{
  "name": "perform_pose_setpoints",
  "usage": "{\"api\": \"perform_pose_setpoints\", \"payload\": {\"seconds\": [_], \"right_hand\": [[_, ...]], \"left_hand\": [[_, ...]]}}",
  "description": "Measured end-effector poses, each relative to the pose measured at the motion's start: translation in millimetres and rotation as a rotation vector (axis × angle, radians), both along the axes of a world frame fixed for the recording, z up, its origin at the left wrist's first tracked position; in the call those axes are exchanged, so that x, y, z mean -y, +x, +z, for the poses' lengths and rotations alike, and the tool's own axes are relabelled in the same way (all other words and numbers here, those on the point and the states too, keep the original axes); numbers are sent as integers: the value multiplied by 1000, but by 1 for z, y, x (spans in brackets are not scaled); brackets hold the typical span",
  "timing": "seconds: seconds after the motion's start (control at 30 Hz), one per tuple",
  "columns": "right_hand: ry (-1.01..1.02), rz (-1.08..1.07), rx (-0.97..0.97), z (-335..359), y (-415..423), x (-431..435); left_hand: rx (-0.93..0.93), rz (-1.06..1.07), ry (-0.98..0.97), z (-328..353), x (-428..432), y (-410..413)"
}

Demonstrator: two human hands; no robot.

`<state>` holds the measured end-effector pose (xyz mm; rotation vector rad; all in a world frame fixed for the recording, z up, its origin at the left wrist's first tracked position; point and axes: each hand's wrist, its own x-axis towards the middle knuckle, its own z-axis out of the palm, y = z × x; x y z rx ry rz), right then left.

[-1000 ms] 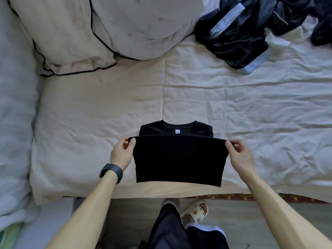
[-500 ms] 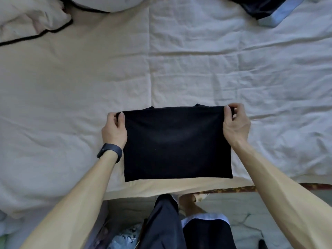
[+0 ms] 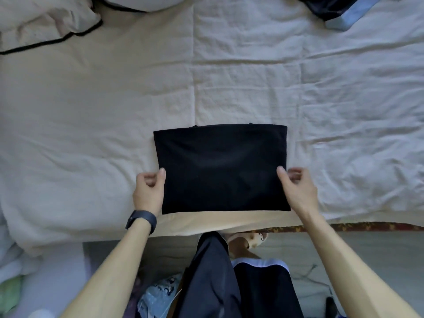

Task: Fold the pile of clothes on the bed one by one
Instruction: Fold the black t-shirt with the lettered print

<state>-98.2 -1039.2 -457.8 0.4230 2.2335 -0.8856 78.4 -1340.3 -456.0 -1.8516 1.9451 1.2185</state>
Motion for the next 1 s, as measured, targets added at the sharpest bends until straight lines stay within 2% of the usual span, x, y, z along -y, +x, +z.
{"api": "perform_pose_setpoints", "payload": {"seconds": [0.17,0.23,0.27,0.37,0.47,0.63,0.8,0.83,0.9,0.97,1.0], "right_hand": [[54,4,177,0,61,-33],[-64,-154,238,-5,71,-35],[-132,-252,242,-7,73,-34],[-204,-394,165,-11,77,-32],[-167,-435,52,-5,83,-30],[-77,-456,-46,4,89,-41],[-50,-267,56,2,98,-47],[-20,-211,54,3,99,-47],[110,-74,-36,8,100,-44],[205,64,-202,13,100,-29],[213,157,-303,13,100,-17]], "left_hand": [[113,-27,145,2,-41,58],[73,42,139,-3,-46,62],[16,144,166,-5,-45,61],[-193,441,305,-9,-42,58],[-301,620,260,0,-43,62],[-338,666,128,12,-47,74],[-151,381,100,3,-55,68],[-101,299,33,3,-57,63],[-47,41,-252,4,-65,54],[-67,-334,-478,5,-73,43],[-77,-528,-513,2,-78,35]]}}
